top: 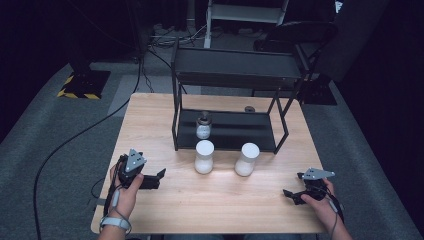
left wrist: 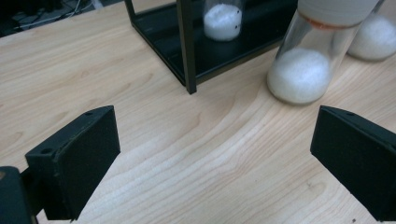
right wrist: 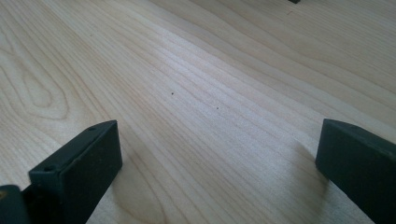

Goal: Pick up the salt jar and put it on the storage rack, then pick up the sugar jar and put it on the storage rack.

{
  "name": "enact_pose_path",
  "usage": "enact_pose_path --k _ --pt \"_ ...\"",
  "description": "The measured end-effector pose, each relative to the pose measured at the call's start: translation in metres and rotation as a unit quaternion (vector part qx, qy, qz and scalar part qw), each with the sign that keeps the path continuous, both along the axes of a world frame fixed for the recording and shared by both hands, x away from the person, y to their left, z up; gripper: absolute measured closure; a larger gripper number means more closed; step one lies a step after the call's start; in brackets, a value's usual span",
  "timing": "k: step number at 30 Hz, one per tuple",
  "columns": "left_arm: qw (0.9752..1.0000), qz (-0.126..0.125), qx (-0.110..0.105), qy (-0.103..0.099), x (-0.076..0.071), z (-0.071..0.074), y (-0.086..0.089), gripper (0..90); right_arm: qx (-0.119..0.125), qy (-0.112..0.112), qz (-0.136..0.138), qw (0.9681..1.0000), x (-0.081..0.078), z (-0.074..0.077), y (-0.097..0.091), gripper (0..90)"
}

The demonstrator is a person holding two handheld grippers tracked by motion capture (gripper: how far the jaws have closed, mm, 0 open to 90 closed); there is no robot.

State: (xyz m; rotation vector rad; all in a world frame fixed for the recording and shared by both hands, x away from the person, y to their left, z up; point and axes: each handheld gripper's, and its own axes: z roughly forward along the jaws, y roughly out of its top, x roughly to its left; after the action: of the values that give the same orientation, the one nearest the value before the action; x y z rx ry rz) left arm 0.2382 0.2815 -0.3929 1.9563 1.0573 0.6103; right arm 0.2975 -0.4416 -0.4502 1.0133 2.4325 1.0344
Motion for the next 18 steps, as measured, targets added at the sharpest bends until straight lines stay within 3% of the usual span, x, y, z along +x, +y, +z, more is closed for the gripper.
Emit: enact_pose_path --k 18 --pt "0.9994 0.005 0.002 0.035 -0.004 -0.023 -0.001 1.6 0.000 0.000 0.000 1.0000 0.000 0.000 0.000 0.2"
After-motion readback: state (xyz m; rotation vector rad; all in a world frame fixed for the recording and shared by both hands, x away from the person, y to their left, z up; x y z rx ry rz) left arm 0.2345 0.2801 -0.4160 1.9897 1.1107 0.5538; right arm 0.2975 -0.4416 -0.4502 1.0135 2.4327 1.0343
